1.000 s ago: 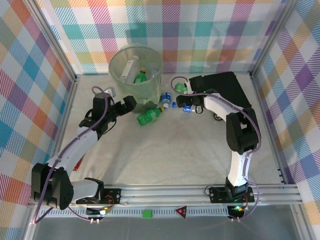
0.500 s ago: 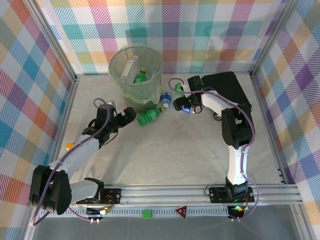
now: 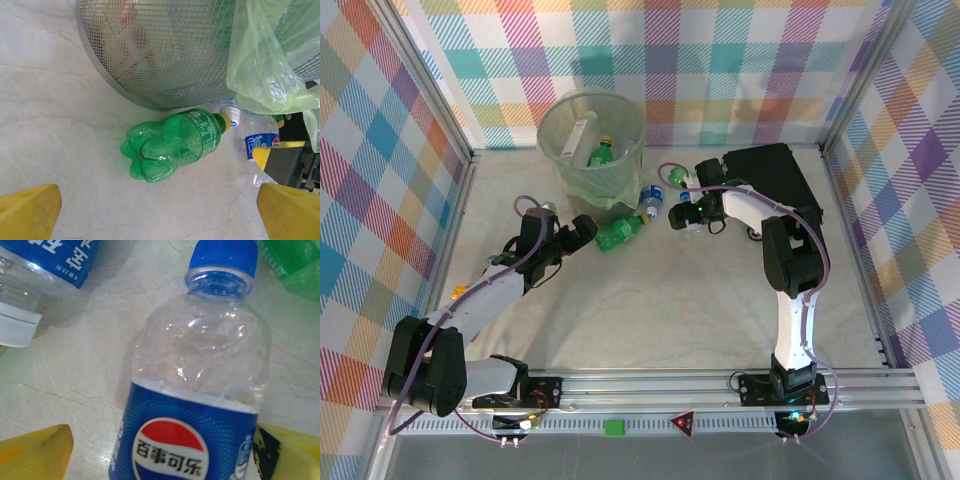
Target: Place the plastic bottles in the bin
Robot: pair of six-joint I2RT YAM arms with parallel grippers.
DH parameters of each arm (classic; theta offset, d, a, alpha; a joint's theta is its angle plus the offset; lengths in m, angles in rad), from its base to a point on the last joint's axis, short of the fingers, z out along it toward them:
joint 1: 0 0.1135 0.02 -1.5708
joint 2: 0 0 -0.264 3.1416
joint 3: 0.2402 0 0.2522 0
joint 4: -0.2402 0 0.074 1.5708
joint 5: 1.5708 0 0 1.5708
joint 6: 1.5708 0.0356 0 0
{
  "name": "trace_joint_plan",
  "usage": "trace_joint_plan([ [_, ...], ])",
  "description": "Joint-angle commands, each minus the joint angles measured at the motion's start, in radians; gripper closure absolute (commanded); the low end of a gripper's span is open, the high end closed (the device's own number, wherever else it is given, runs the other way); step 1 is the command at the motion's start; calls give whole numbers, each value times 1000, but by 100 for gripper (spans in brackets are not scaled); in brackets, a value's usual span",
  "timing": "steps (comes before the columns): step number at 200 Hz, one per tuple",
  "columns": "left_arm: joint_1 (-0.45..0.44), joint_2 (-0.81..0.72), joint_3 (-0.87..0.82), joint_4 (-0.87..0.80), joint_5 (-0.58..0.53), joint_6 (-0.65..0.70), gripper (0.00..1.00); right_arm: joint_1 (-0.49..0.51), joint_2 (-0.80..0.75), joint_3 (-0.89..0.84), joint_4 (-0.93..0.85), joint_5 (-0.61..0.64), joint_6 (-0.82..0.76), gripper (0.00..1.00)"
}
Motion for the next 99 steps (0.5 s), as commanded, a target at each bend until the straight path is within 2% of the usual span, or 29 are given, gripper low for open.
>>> trace_joint_plan([
  [1,-10,0,12,18,11,-7,0,-5,22,19,-28,-13,28,13],
  [38,-11,-10,13,8,3,-2,0,-6,56,47,-60,29,76,17],
  [72,-11,-7,15,10,-1,-2,0,-6,67,46,-68,17,104,21],
  [99,-11,2,17,12,-6,-2,0,-7,44,34,-58,7,113,35],
])
